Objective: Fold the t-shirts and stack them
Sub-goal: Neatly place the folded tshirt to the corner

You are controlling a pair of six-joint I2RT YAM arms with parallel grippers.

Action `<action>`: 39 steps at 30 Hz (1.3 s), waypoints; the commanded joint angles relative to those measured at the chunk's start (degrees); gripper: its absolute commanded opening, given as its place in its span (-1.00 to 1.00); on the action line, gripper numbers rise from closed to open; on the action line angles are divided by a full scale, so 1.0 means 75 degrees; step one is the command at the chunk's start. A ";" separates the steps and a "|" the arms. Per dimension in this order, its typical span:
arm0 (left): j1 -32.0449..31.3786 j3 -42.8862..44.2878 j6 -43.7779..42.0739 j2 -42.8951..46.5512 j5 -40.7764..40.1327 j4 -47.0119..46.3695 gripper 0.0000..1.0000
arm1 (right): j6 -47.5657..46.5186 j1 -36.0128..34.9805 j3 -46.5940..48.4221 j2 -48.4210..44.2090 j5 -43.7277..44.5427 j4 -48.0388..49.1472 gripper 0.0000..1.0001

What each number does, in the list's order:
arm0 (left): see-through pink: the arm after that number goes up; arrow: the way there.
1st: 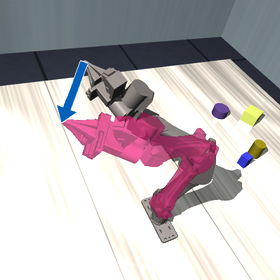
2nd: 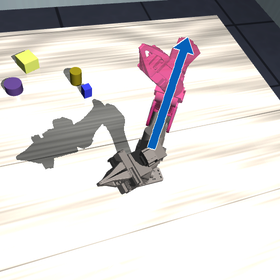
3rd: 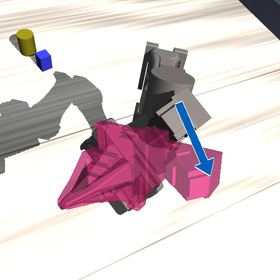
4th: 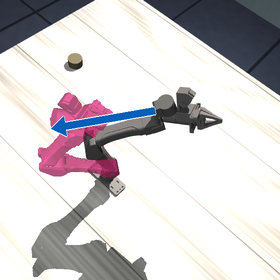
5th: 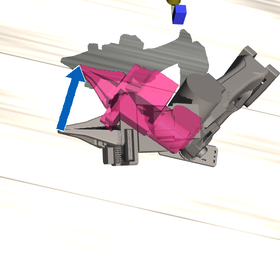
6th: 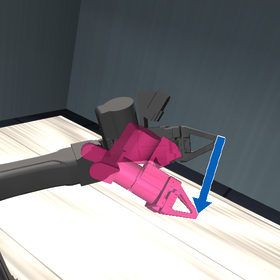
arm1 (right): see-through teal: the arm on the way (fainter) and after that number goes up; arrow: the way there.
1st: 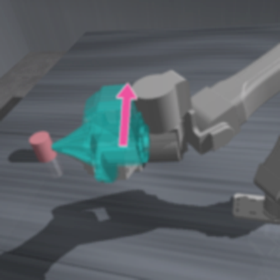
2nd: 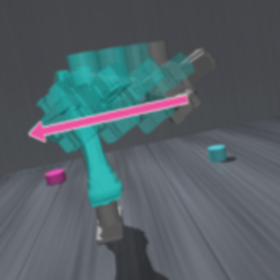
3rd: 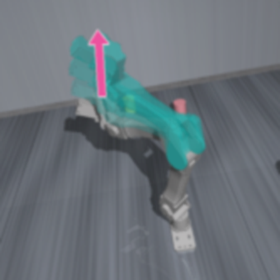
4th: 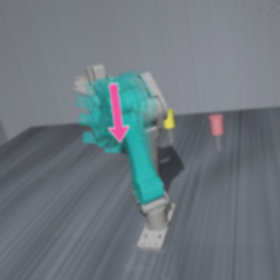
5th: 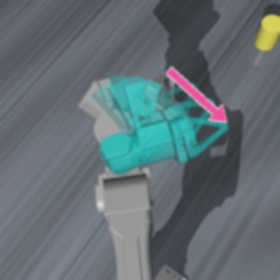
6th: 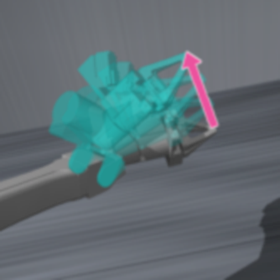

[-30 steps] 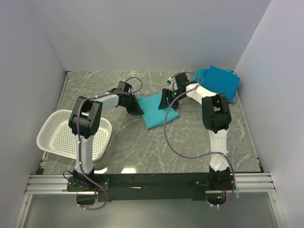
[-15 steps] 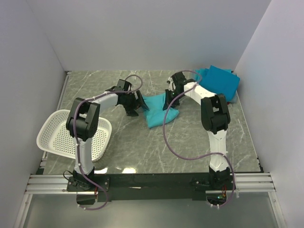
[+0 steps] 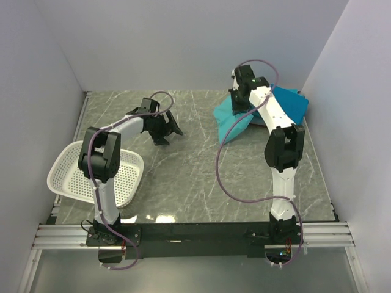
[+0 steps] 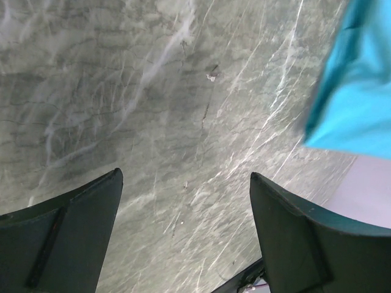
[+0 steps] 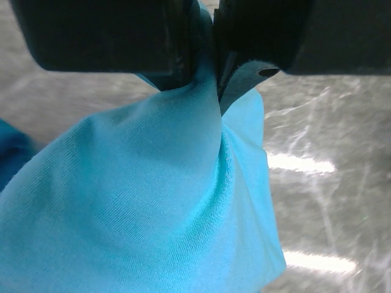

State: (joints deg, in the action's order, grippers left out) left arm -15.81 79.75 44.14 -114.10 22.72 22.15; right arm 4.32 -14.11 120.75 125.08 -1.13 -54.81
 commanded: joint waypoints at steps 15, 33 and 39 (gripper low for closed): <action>-0.0024 -0.0472 -0.0354 0.0343 -0.0029 0.0222 0.81 | -0.0283 0.0873 0.2380 -0.0247 0.1486 0.0124 -1.00; -0.0024 -0.1093 -0.0237 0.0624 -0.0123 -0.0012 0.80 | -0.0036 0.2138 0.1889 -0.0658 0.0665 0.0616 -1.00; -0.0024 -0.1175 -0.0225 0.0881 -0.0193 -0.0164 0.81 | 0.0010 0.2490 0.1829 -0.0224 0.1250 0.0733 -0.54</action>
State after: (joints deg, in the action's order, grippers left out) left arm -15.94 72.03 42.85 -110.59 22.57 21.21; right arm 4.10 3.64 133.53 124.20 4.99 -53.58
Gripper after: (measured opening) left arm 0.904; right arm 0.216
